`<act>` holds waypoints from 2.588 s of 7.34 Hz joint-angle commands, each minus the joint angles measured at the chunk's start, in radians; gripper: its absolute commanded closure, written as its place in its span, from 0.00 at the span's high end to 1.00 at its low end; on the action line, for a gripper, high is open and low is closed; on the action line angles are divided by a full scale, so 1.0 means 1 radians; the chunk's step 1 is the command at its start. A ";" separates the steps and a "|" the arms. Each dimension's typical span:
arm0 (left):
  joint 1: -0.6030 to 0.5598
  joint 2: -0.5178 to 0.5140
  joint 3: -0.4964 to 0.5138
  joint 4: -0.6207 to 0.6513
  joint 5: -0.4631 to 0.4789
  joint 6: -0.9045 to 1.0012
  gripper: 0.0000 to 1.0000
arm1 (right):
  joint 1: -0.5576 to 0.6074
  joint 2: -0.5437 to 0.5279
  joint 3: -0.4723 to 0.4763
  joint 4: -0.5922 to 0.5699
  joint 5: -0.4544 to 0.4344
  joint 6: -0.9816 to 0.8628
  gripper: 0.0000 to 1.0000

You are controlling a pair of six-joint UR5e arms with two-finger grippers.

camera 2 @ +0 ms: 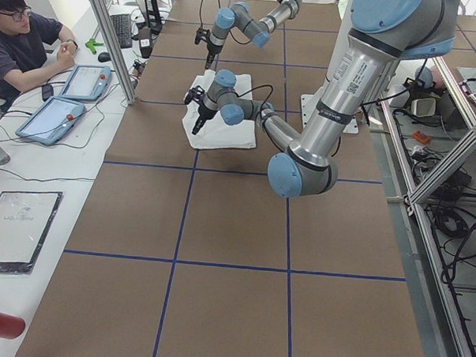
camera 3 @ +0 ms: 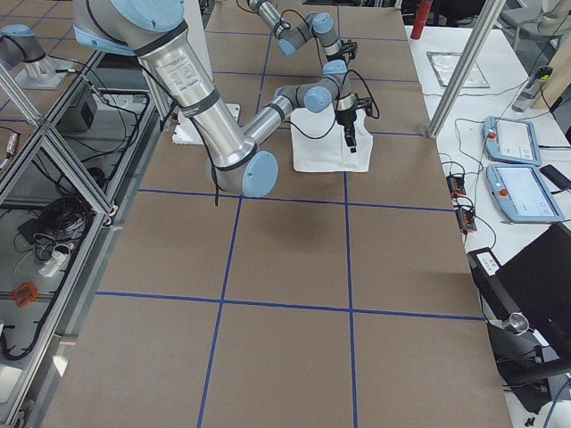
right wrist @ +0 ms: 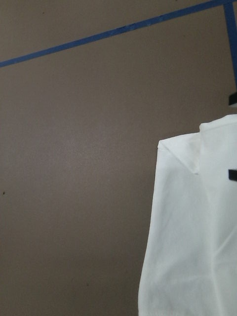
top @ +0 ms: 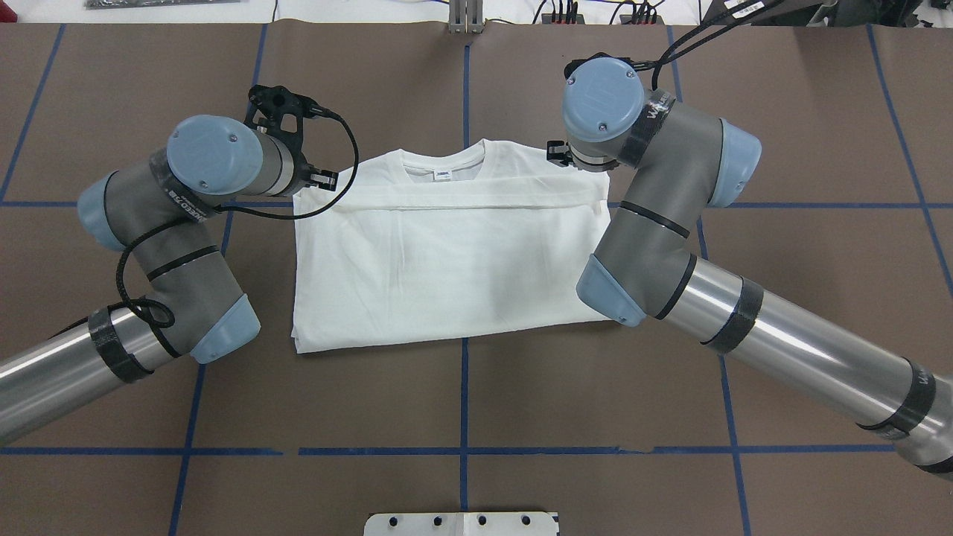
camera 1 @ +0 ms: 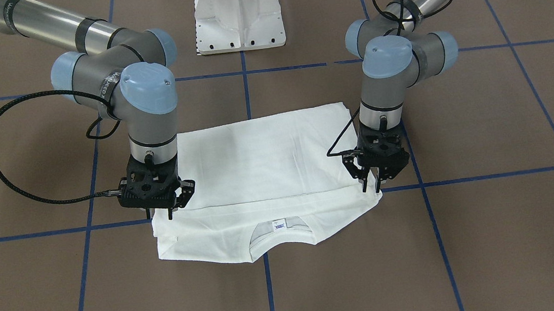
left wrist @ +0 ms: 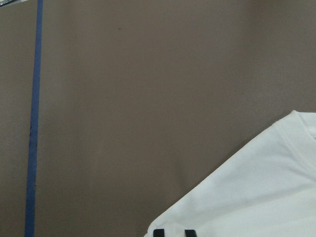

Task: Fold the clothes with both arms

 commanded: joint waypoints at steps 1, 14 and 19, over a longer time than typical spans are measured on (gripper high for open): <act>-0.003 0.076 -0.108 -0.016 -0.082 -0.007 1.00 | 0.032 -0.021 0.041 0.003 0.058 -0.087 1.00; 0.284 0.256 -0.259 -0.024 -0.001 -0.296 0.21 | 0.030 -0.043 0.093 0.005 0.057 -0.084 1.00; 0.230 0.298 -0.281 -0.012 -0.004 -0.189 0.00 | 0.030 -0.043 0.092 0.005 0.057 -0.085 1.00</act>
